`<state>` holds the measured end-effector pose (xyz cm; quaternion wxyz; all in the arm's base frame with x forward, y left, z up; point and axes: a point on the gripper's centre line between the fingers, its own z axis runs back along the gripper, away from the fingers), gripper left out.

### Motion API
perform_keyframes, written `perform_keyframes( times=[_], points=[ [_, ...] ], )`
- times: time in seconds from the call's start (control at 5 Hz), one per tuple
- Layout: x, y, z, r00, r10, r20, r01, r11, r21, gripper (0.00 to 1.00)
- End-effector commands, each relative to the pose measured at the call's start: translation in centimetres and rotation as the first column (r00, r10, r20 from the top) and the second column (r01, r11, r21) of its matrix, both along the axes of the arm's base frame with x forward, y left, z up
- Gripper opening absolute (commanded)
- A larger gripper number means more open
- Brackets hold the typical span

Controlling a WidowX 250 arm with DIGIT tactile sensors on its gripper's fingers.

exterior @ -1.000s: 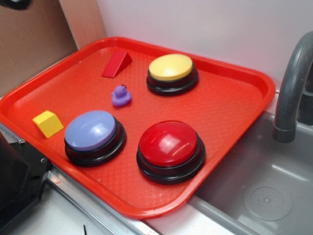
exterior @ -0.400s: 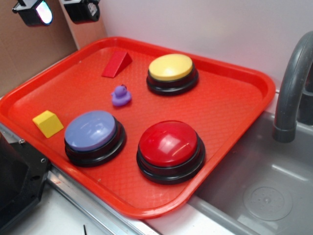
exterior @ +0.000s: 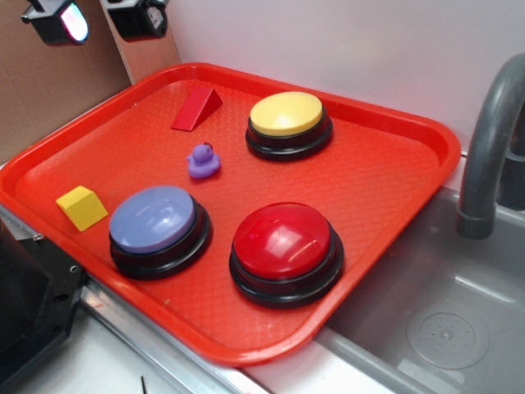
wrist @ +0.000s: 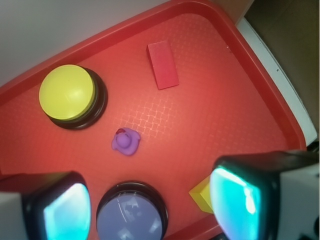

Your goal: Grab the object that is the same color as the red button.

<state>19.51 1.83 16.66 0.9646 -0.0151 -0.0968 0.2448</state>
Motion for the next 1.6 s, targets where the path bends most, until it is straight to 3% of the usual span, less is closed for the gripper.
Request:
perform_keyframes(
  times=[0.0,0.2,0.4,1.0,1.4],
  points=[
    [1.3,2.5,-2.1,0.995,0.069,0.078,-0.072,0.997,0.034,1.00],
    [2.4,3.5,-4.4,0.991,0.069,0.115,-0.071,0.997,0.013,1.00],
    [4.1,4.3,-6.2,0.992,0.079,0.103,-0.082,0.996,0.031,1.00],
    [9.3,5.6,-10.1,0.993,0.017,0.121,-0.032,0.991,0.127,1.00],
    [9.9,7.3,-11.8,0.991,-0.027,0.130,0.009,0.990,0.138,1.00]
  ],
)
